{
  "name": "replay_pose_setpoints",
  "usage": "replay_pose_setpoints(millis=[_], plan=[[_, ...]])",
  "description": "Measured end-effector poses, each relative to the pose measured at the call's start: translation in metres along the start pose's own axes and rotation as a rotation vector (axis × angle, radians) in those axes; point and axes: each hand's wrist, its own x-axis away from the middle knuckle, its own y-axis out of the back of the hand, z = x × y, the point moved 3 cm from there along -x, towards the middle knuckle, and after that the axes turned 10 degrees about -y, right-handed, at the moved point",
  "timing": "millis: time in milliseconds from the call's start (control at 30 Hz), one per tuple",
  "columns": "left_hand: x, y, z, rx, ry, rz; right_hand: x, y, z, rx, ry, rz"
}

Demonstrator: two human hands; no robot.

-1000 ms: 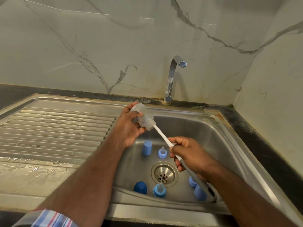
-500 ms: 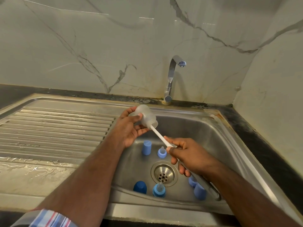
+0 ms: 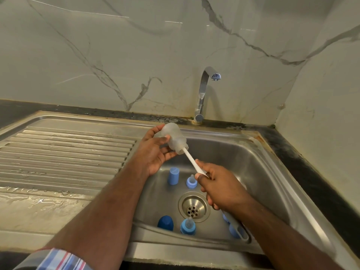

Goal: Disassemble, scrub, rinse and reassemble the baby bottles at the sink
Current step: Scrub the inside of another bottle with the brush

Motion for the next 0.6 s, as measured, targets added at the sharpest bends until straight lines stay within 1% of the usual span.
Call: replay_pose_setpoints(millis=[100,133,200,267,333,367,400,500,533,600], plan=[[-0.001,0.003,-0.003,0.041,0.001,-0.026,0.003,0.0,0.001,-0.261,-0.03,0.137],[-0.002,0.004,-0.004,0.041,-0.001,-0.029,0.003,0.002,0.001,-0.269,-0.04,0.169],[-0.002,0.004,-0.003,0.034,0.004,-0.034,0.002,0.007,-0.001,-0.155,-0.057,0.167],[-0.001,0.002,-0.002,0.027,0.011,-0.028,0.0,0.01,-0.003,-0.018,-0.047,0.097],[0.0,-0.002,-0.001,0.017,0.017,-0.017,-0.001,0.01,-0.002,0.048,-0.014,0.016],[0.0,-0.002,-0.001,0.011,0.014,-0.015,-0.001,0.009,-0.002,0.037,-0.002,-0.001],[0.0,-0.002,-0.001,0.012,0.009,-0.016,0.0,0.006,-0.002,-0.017,0.0,0.016],[-0.001,0.002,-0.004,0.032,-0.001,-0.028,0.006,0.006,0.001,-0.244,-0.043,0.166],[-0.001,0.004,-0.004,0.026,-0.003,-0.032,0.006,0.008,0.0,-0.245,-0.054,0.189],[-0.001,0.004,-0.004,0.014,0.001,-0.037,0.003,0.013,-0.003,-0.13,-0.06,0.162]])
